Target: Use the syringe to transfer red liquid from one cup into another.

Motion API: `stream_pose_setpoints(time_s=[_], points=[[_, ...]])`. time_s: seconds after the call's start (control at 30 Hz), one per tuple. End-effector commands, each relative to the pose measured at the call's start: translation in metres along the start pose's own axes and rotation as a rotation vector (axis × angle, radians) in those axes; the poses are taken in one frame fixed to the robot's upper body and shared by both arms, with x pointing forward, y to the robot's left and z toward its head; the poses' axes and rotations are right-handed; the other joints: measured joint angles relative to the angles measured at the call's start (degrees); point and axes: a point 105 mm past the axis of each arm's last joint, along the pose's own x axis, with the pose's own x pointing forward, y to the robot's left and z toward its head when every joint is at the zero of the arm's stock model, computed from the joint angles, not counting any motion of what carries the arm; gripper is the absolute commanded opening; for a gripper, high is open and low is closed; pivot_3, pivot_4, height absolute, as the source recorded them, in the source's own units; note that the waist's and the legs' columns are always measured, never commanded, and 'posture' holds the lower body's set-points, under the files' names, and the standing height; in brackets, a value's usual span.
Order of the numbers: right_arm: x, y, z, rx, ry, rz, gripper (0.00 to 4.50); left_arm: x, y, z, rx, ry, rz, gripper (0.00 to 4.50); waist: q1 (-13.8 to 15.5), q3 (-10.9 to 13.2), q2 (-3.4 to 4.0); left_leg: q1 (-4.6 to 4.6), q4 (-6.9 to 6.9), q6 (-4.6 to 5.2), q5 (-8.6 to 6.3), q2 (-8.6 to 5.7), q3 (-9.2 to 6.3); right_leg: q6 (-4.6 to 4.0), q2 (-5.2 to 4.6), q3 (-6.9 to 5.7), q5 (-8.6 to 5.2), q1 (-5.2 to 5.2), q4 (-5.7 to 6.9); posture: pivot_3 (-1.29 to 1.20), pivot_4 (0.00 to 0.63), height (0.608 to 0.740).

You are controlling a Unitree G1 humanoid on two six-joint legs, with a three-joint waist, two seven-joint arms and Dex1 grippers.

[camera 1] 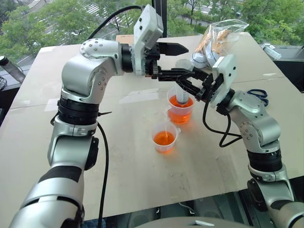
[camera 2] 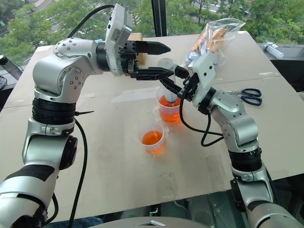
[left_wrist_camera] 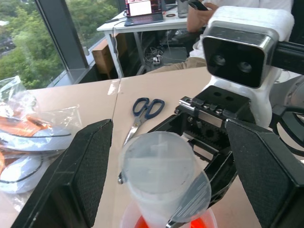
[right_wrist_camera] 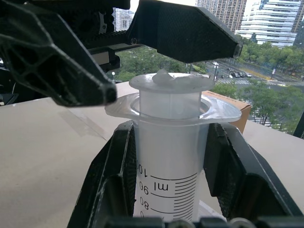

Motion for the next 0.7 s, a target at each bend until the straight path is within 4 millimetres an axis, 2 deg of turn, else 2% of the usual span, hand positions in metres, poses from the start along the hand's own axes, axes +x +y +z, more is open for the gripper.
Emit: stream_pose_setpoints(time_s=[0.03,0.07,0.1,0.13,0.17,0.7], points=[[0.001,0.002,0.021,-0.059,-0.072,0.014,1.49,-0.004,0.002,0.012,0.025,-0.028,0.008,3.84,0.0,0.0,0.0,0.0,0.0,0.0,0.0,0.0,0.0,0.0,0.0,0.0,0.0,0.0,0.0,0.0,0.15,0.74],[0.002,0.003,0.021,-0.059,-0.072,0.015,1.49,-0.004,0.002,0.012,0.022,-0.028,0.005,3.29,0.0,0.0,0.0,0.0,0.0,0.0,0.0,0.0,0.0,0.0,0.0,0.0,0.0,0.0,0.0,0.0,0.15,0.74],[0.002,0.003,0.021,-0.059,-0.073,0.016,1.49,-0.004,0.002,0.012,0.019,-0.028,0.003,3.02,0.0,0.0,0.0,0.0,0.0,0.0,0.0,0.0,0.0,0.0,0.0,0.0,0.0,0.0,0.0,0.0,0.15,0.74],[0.002,0.003,0.022,-0.06,-0.074,0.017,1.49,-0.004,0.002,0.011,0.018,-0.024,0.002,2.37,0.0,0.0,0.0,0.0,0.0,0.0,0.0,0.0,0.0,0.0,0.0,0.0,0.0,0.0,0.0,0.0,0.15,0.74],[0.003,0.004,0.022,-0.061,-0.075,0.018,1.49,-0.004,0.002,0.009,0.016,-0.016,0.003,2.06,0.0,0.0,0.0,0.0,0.0,0.0,0.0,0.0,0.0,0.0,0.0,0.0,0.0,0.0,0.0,0.0,0.15,0.74],[0.004,0.005,0.023,-0.075,-0.077,0.024,1.49,-0.002,0.003,-0.004,0.01,0.039,-0.004,2.06,0.0,0.0,0.0,0.0,0.0,0.0,0.0,0.0,0.0,0.0,0.0,0.0,0.0,0.0,0.0,0.0,0.15,0.74]])
